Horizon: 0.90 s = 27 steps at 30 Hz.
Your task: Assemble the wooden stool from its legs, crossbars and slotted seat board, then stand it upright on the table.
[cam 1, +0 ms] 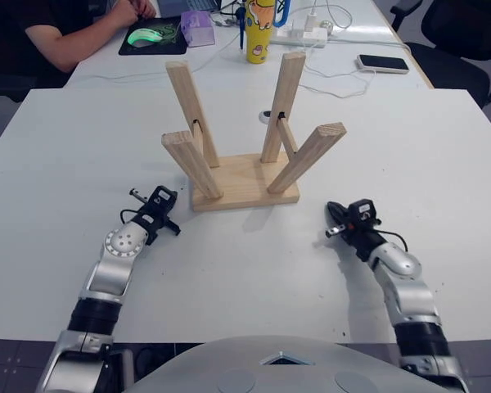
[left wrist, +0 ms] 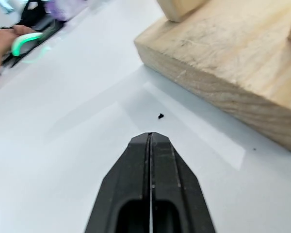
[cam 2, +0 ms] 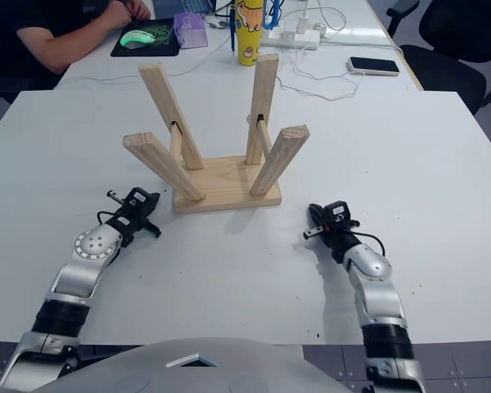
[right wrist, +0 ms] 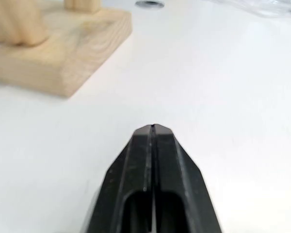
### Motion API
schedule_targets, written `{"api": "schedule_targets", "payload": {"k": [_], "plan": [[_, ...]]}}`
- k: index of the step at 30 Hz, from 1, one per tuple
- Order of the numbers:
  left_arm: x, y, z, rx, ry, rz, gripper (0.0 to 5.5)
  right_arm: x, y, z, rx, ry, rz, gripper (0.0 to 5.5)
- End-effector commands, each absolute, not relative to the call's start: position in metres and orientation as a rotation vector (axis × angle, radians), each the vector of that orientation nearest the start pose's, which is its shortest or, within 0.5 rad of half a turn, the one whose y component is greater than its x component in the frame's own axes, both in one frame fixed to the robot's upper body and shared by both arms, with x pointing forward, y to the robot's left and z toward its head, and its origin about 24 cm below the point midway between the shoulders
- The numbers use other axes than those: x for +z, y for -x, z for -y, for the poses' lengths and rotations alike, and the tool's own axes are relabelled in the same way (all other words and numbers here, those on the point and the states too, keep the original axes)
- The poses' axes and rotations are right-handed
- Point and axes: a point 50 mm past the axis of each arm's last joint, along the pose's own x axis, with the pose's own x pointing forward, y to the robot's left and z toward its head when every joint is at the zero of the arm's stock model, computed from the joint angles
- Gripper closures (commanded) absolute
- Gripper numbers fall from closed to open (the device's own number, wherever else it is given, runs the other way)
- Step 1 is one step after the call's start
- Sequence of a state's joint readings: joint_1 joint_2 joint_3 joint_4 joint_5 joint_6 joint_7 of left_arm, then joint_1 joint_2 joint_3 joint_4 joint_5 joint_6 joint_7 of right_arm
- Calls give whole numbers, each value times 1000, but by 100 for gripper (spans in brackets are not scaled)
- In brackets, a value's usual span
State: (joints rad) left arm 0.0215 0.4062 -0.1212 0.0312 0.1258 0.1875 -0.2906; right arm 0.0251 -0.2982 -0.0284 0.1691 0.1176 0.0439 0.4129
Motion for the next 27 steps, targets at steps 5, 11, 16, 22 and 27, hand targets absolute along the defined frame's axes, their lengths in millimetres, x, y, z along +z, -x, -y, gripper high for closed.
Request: {"api": "schedule_targets", "payload": {"k": [5,11,16,22,27], "plan": [[-19,-230,-150,-494,-468,-468,550,-24,-253,171,407,104,-318,548],[-21,-213,-134,-635,-438,-538,550,-19,-246,162,469,73,-311,548],[16,-218,-114,-695,-324,-408,550,6,-231,142,607,-41,-247,548],[44,-209,-104,-714,-226,-374,550,29,-212,140,704,-95,-258,548],[59,-207,-106,-697,-195,-359,550,45,-208,139,734,-111,-270,548]]}}
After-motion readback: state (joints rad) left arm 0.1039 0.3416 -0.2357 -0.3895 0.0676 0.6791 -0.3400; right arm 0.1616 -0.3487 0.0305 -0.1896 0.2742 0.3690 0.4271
